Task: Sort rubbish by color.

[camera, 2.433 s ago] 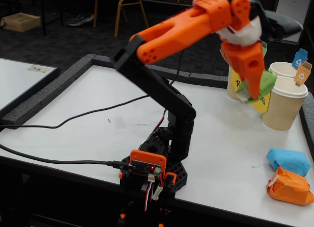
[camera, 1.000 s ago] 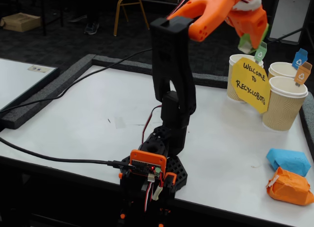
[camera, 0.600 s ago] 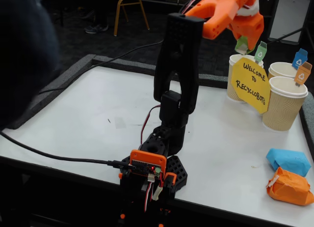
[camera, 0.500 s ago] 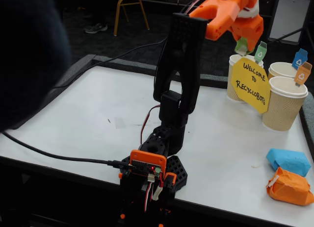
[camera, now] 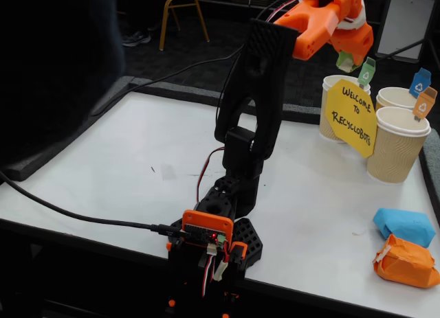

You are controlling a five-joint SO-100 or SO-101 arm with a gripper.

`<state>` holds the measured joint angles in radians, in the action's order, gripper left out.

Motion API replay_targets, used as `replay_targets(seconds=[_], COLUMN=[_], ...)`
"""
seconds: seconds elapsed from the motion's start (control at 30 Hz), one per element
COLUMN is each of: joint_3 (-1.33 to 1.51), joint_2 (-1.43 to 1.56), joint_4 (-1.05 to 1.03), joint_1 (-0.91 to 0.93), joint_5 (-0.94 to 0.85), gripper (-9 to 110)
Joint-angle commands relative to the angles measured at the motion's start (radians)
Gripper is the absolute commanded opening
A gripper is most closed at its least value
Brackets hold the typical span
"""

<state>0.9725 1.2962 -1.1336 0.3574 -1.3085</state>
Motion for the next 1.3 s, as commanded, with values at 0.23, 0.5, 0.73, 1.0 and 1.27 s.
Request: replay_targets(seconds=[0.23,0.5,0.73,1.0,1.27], joint_3=[-0.123,-0.103,-0.101,-0.103,0.087], joint_2=[0.048,0.017,0.002,0.051,0.385], joint_4=[0.080,0.132,0.150,0.084,-0.124], joint_1=[-0.005,-0.003,-0.006,-0.006,0.008], joint_5=[0.003,0.003,0.003,0.003,0.012], gripper=[10,24,25,0,0])
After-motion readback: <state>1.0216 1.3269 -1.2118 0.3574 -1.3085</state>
